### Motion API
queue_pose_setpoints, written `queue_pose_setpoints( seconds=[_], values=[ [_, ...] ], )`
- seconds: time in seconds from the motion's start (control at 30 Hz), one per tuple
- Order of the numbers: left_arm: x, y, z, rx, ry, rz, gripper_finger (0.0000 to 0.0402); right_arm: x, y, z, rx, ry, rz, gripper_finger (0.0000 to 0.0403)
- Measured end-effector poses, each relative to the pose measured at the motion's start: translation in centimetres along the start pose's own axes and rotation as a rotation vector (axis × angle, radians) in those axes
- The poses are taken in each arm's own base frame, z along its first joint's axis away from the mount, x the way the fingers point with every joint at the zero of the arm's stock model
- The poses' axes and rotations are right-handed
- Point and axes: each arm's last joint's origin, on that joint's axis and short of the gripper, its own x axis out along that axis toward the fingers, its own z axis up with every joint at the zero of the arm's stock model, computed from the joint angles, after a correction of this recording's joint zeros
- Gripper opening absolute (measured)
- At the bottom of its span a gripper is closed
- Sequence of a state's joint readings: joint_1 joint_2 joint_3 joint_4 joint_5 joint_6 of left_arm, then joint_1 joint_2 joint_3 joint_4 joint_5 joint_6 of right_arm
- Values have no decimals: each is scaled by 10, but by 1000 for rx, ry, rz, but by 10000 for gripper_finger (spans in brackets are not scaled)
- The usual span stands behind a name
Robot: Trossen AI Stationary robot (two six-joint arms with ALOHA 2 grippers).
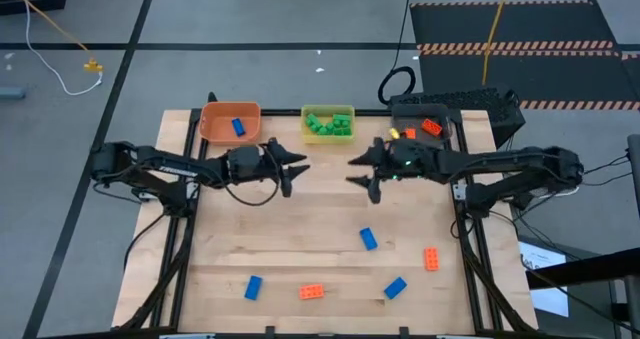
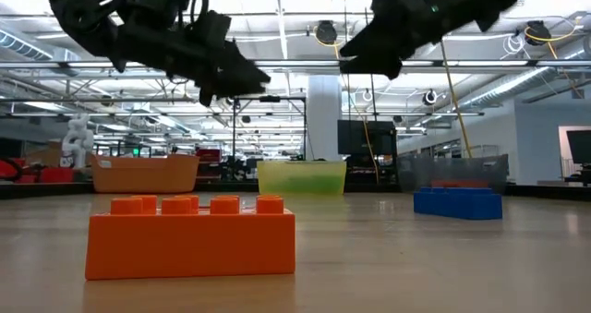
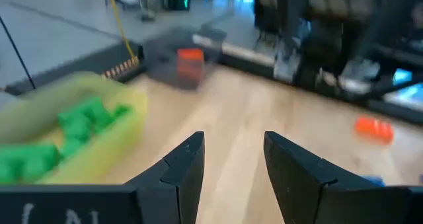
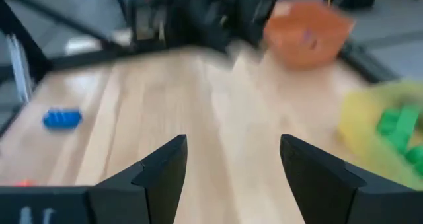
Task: Sort & place blocks by color
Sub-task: Put the blue game piece into the orange bin
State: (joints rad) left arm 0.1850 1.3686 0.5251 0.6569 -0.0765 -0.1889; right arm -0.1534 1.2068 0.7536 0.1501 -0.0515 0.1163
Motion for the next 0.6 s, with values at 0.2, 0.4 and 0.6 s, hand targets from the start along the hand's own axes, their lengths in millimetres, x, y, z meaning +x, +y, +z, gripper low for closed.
queue_pose_setpoints(
  seconds=[0.2,0.4,0.6],
  values=[
    [-13,7,23,27,-83,-28,156,6,44,28,-16,283,-66,235],
    [-29,7,34,89,-83,-44,156,5,73,37,181,525,-190,236],
    [-41,8,38,112,-47,-31,156,16,87,2,402,815,-323,236]
  ],
)
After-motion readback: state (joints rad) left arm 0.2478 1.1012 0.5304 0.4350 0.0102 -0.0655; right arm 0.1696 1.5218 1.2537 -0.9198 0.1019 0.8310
